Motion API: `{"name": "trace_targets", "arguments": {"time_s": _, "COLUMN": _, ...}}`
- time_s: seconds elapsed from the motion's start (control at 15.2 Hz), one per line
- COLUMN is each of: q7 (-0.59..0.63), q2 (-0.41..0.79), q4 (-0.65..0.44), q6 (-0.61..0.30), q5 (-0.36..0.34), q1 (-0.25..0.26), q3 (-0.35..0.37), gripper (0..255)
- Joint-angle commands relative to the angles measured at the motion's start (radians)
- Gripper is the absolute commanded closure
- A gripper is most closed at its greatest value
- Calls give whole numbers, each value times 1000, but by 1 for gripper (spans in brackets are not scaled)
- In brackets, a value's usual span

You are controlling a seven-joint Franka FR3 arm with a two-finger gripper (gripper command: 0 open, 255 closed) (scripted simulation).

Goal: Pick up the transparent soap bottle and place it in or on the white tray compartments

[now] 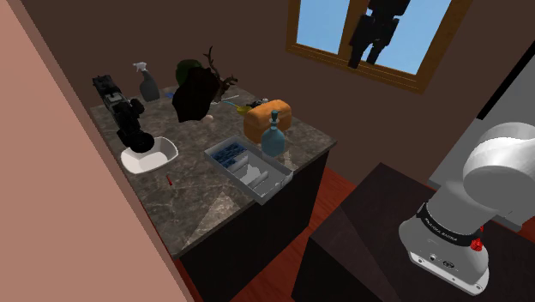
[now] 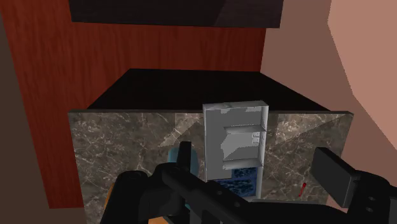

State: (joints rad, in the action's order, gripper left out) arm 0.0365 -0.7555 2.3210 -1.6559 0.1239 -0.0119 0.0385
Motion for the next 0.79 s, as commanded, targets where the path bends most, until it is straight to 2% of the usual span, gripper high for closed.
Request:
{"name": "trace_targets", "arguments": {"time_s": 0.0, "q7": 0, "q2": 0, "q4": 0, "q6": 0, "q5": 0, "q1": 0, "q3": 0, "gripper": 0}}
{"name": "trace_targets", "arguments": {"time_s": 0.73, "q7": -30, "q2": 354, "q4": -31, "q6": -301, "q5": -9, "q1": -18, "q3": -3, "gripper": 0}}
